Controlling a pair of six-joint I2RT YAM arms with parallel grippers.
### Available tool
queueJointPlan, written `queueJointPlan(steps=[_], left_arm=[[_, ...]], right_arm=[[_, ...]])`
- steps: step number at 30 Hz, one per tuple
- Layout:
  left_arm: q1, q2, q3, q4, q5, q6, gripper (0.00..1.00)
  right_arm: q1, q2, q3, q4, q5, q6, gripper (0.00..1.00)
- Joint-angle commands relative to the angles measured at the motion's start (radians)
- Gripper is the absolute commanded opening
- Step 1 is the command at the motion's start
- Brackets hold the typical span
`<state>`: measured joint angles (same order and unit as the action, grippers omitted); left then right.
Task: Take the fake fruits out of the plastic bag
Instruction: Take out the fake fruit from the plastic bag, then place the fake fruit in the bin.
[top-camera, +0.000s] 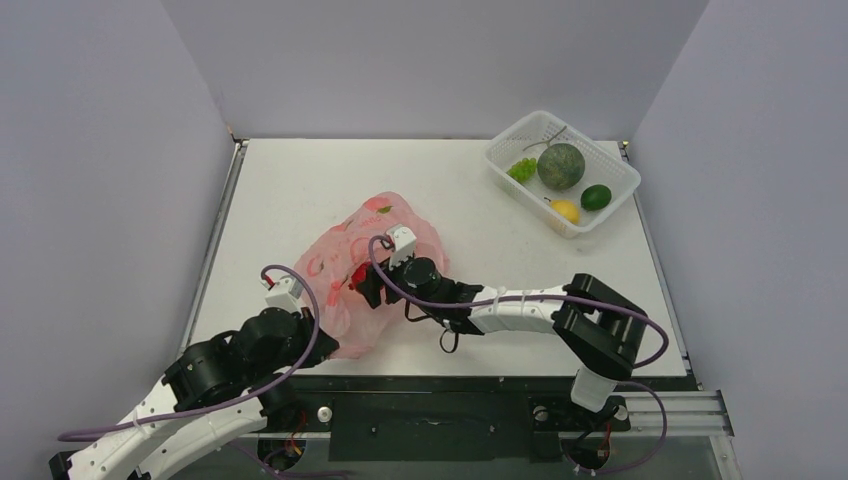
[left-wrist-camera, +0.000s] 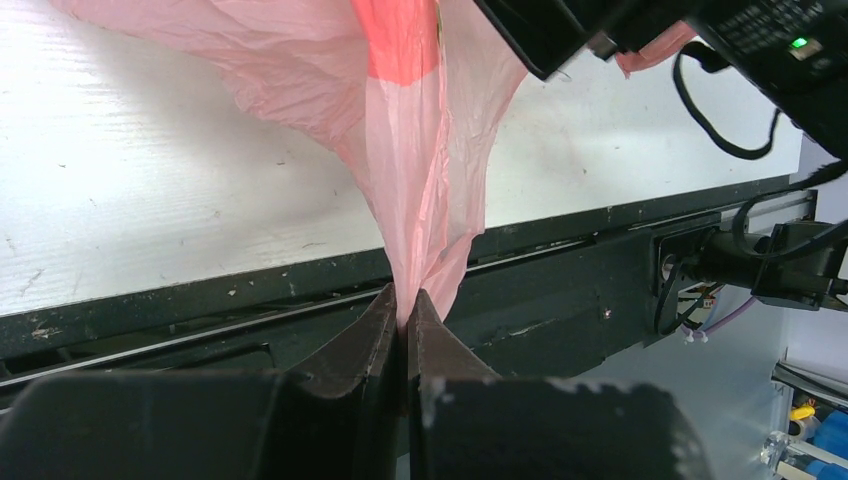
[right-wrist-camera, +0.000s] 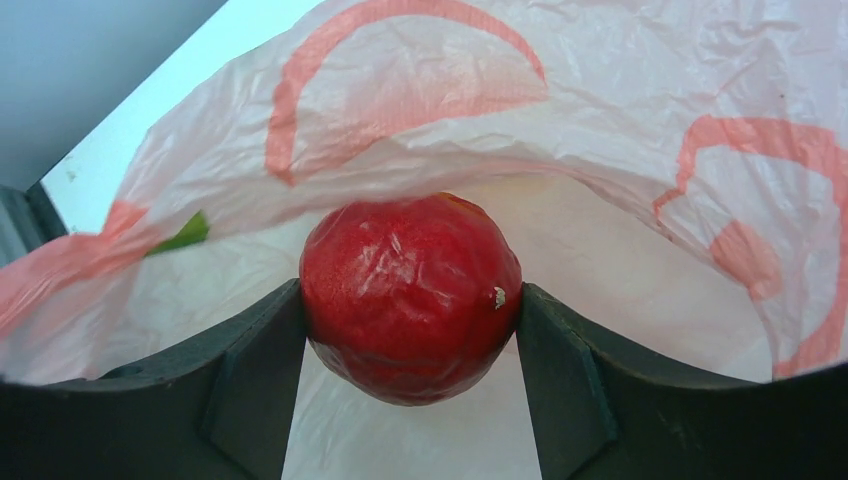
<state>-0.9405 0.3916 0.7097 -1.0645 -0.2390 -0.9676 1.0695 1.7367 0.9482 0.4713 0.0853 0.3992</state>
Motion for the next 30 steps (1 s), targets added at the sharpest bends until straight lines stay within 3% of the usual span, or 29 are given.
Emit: queueJointPlan(steps=[1,8,16,23,30], left_arm=[[0.003,-0.007,-0.005,0.034,-0.016,-0.007,0.00],[0.003,-0.013,-0.013,0.035,-0.017,-0.008,0.00],[0.003,0.000,-0.013,0.042,-0.017,-0.002,0.00],[0.003,0.011,-0.011,0.050,-0.012,0.002,0.00],[0.003,0.011,-0.008,0.050,-0.014,0.004,0.00]], right_arm=[[0.003,-0.115,-0.106,0.150,-0.054,-0.046,0.00],[0.004,-0.297,-0.273,0.291,0.051,-0.114,0.00],[0.000,-0.497,-0.243,0.221,0.118,-0.222,0.00],[-0.107,-0.513,-0.142,0.145,0.262,-0.219,0.00],[-0.287,-0.398,0.012,0.055,0.463,-0.162,0.00]])
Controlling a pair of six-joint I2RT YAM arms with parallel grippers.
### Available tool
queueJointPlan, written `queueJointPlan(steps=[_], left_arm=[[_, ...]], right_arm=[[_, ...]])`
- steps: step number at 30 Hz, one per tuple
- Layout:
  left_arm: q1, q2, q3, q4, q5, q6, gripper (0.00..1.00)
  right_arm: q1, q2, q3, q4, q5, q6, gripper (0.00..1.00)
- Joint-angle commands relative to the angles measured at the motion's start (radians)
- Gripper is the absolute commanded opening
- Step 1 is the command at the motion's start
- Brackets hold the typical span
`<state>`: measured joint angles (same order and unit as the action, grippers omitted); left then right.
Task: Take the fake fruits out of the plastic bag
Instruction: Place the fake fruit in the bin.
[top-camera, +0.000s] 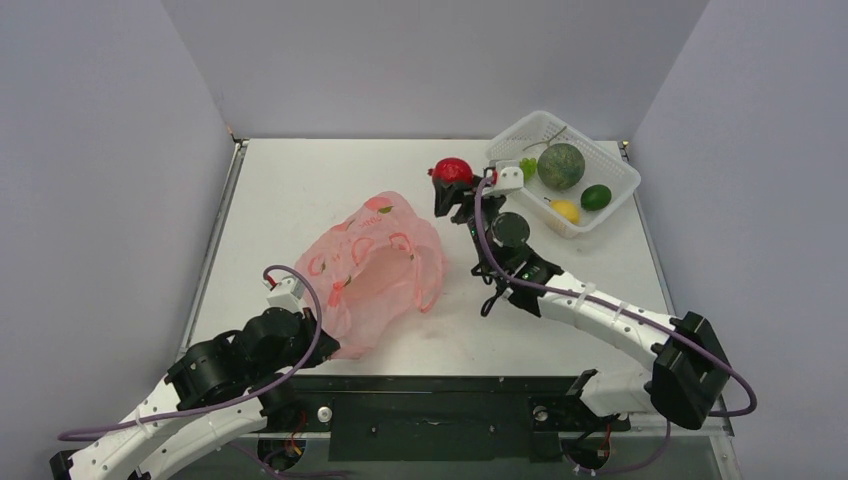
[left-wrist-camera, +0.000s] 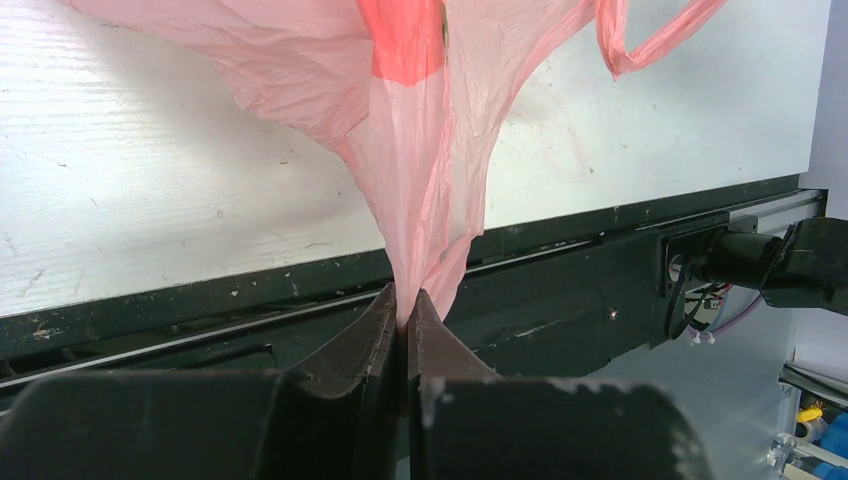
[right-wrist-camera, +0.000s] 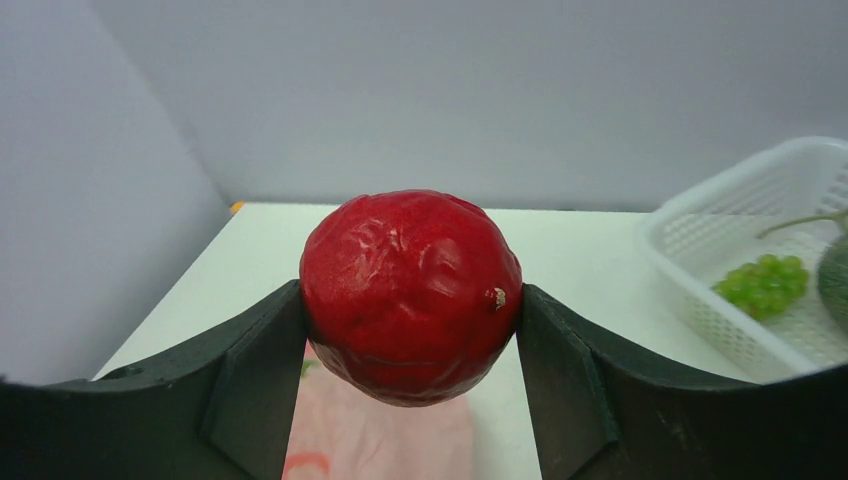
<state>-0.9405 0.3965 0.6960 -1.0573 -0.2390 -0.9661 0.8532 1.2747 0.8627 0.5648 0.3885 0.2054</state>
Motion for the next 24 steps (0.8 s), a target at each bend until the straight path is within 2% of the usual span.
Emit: queueJointPlan(steps=[1,4,12,18,24], left_arm=[[0.003,0.006,0.007,0.044,-0.013,0.003,0.00],[0.003,0.016,0.011,0.047,-0.008,0.009,0.00],[0.003,0.020,0.027,0.031,-0.005,0.014,0.00],[0.002,0.004,0.017,0.038,-0.003,-0.004,0.00],[0.003,0.032,0.025,0.054,0.000,0.004,0.00]], right_arm=[[-0.109,0.083,0.128,-0.044,0.169,0.042,0.00],[-0.193,0.188,0.193,-0.085,0.169,0.087,0.00],[-0.450,0.489,0.545,-0.323,0.075,0.212,0.00],[-0.558,0.680,0.779,-0.516,0.042,0.286,0.00],[-0.606,0.818,0.932,-0.631,0.012,0.295,0.21]])
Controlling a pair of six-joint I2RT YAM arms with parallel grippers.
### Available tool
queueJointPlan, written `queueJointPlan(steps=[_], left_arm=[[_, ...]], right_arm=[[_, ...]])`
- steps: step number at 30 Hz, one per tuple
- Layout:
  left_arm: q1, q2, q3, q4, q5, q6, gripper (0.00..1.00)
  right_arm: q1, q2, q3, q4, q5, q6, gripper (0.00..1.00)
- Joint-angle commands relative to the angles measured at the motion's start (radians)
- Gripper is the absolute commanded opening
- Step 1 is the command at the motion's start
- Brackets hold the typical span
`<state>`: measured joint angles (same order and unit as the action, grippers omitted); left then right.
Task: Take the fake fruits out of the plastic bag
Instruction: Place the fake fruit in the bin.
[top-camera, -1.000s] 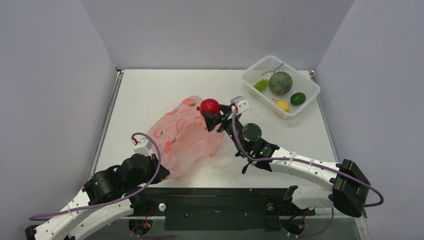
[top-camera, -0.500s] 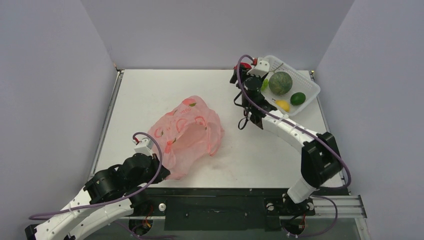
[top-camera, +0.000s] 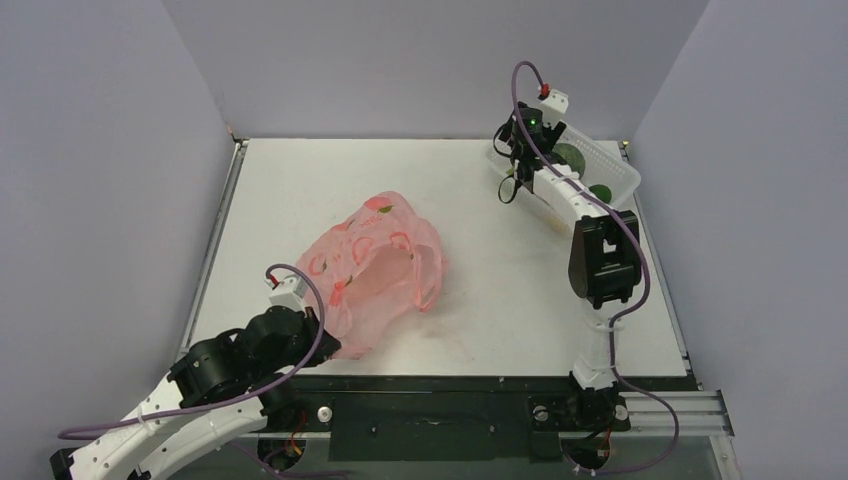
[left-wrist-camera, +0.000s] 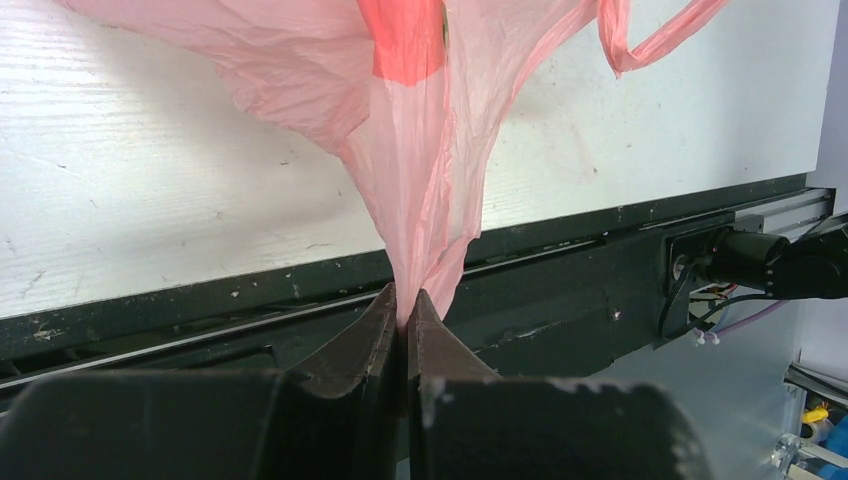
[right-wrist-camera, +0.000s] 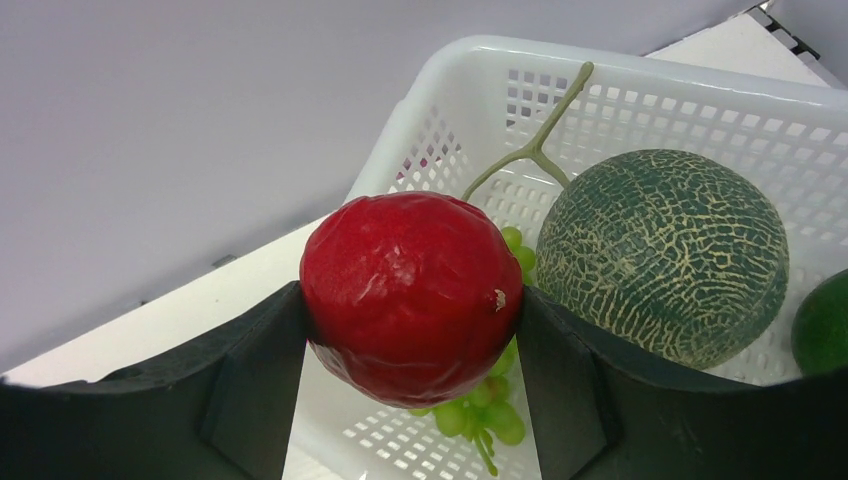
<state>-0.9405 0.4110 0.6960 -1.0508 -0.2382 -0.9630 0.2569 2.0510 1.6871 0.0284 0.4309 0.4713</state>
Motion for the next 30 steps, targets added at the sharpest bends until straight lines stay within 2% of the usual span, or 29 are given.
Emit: queueJointPlan(steps=[1,7,12,24,30], left_arm=[[0.002,0.025,0.025,0.052,0.001,0.004,0.00],[0.002,0.034,0.024,0.061,0.009,0.004,0.00],[0.002,0.024,0.026,0.055,0.007,0.000,0.00],[0.002,0.034,0.024,0.067,0.017,0.003,0.00],[0.002,0.029,0.026,0.063,0.017,0.003,0.00]], right_arm=[[-0.012,0.063,0.129,-0.111,-0.029,0.028,0.25],[-0.034,0.105,0.171,-0.157,-0.017,0.023,0.42],[-0.037,0.095,0.160,-0.172,-0.013,0.007,0.62],[-0.042,0.026,0.104,-0.189,-0.059,-0.027,0.78],[-0.042,-0.020,0.052,-0.162,-0.060,-0.033,0.82]])
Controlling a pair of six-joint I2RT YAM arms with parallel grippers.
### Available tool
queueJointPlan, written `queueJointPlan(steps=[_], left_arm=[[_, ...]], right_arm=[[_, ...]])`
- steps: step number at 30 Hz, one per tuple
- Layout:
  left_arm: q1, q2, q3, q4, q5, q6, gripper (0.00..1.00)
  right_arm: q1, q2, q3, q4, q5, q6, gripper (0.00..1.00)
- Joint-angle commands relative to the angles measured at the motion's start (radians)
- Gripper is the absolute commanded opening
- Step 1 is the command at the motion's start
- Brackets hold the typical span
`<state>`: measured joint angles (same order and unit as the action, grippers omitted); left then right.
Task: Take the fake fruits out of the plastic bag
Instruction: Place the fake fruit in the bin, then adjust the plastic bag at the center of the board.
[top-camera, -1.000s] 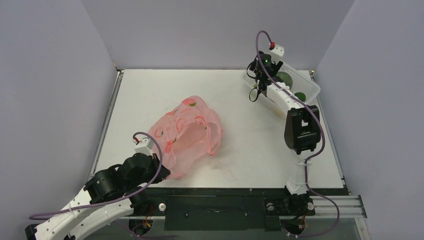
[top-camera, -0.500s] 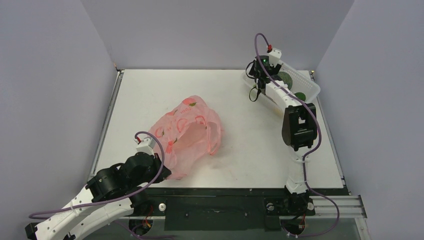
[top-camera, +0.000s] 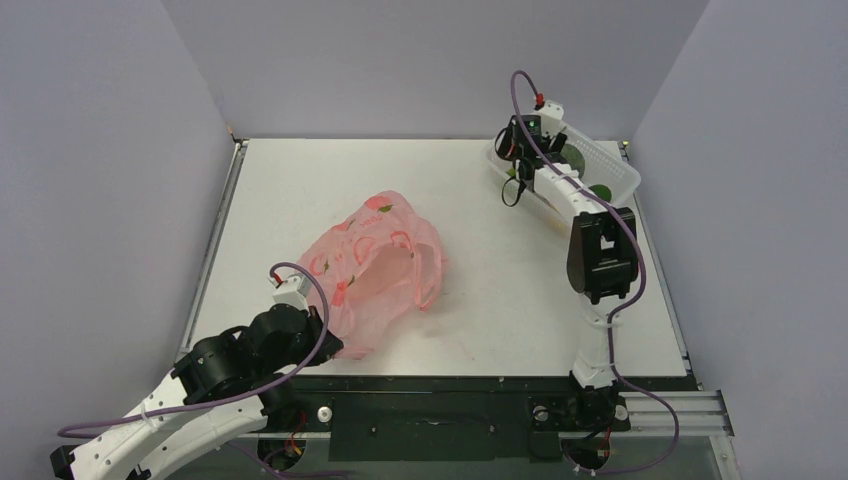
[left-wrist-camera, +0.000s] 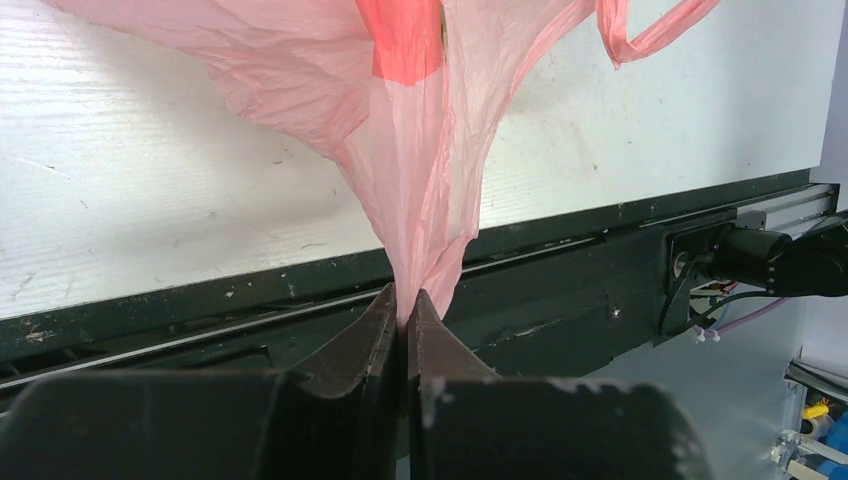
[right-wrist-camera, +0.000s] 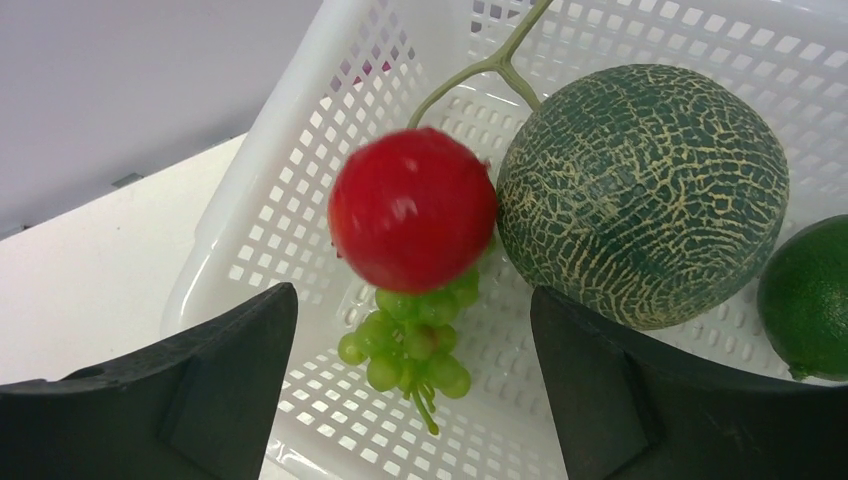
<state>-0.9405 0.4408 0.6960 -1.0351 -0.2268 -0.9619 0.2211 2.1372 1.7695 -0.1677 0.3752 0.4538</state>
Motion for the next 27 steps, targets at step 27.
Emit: queueJointPlan(steps=[27], left_arm=[[0.002,0.026,0.030,0.079,-0.001,0.021,0.00]], right_arm=[[0.541,-0.779,-0.877,0.660,-0.470,0.003,0.69]])
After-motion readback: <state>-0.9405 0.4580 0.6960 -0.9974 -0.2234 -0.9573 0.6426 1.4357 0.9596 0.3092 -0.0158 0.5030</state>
